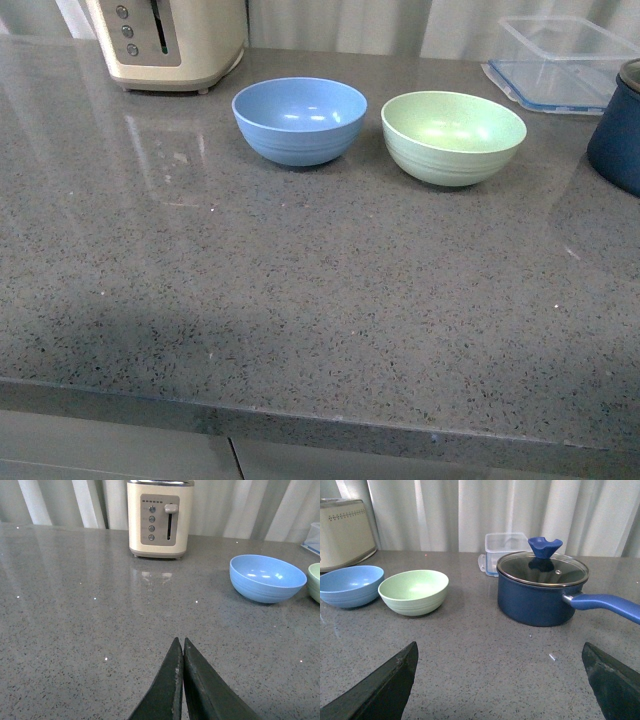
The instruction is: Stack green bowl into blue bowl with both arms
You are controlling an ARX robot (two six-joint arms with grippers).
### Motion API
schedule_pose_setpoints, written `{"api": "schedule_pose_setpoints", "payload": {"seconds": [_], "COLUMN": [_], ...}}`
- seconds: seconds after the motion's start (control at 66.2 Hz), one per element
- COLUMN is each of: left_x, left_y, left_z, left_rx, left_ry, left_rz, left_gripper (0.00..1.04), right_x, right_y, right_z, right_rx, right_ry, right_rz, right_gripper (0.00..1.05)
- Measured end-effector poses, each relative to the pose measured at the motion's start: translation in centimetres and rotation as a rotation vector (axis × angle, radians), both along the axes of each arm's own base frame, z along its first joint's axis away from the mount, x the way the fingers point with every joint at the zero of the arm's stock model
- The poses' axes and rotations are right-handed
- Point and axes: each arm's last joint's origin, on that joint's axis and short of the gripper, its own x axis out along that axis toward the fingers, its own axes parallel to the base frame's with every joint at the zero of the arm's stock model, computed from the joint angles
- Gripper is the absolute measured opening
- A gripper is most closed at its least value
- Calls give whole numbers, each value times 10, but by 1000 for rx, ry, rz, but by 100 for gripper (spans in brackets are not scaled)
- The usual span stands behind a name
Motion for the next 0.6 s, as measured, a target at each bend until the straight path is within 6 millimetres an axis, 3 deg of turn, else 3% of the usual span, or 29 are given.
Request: {"api": "schedule_pose_setpoints", "payload": {"seconds": [0.604], "left_x": [-28], "left_y": [0], "left_z": [9], "left_rx": [0], "left_ry": [-28], "left_rz": [0], "left_gripper": [4], "right_x": [0], "right_y": [0], "right_z": [0], "right_rx": [0], "right_ry": [0], "right_rz": [0], "right_gripper": [95]}}
